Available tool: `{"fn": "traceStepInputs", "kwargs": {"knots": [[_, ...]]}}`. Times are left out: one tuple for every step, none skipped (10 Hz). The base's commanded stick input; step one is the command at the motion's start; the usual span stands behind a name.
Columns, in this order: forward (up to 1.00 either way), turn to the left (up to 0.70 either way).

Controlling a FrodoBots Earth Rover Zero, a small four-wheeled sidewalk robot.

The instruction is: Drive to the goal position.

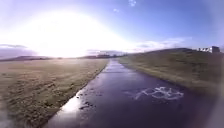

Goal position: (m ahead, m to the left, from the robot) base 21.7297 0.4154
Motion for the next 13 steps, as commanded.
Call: {"fn": "traceStepInputs", "kwargs": {"knots": [[1.00,0.00],[1.00,0.00],[1.00,0.00],[1.00,-0.20],[1.00,-0.30],[1.00,-0.32],[1.00,-0.34],[1.00,-0.32],[1.00,-0.26],[1.00,-0.10],[1.00,-0.02],[1.00,0.00],[1.00,0.00]]}}
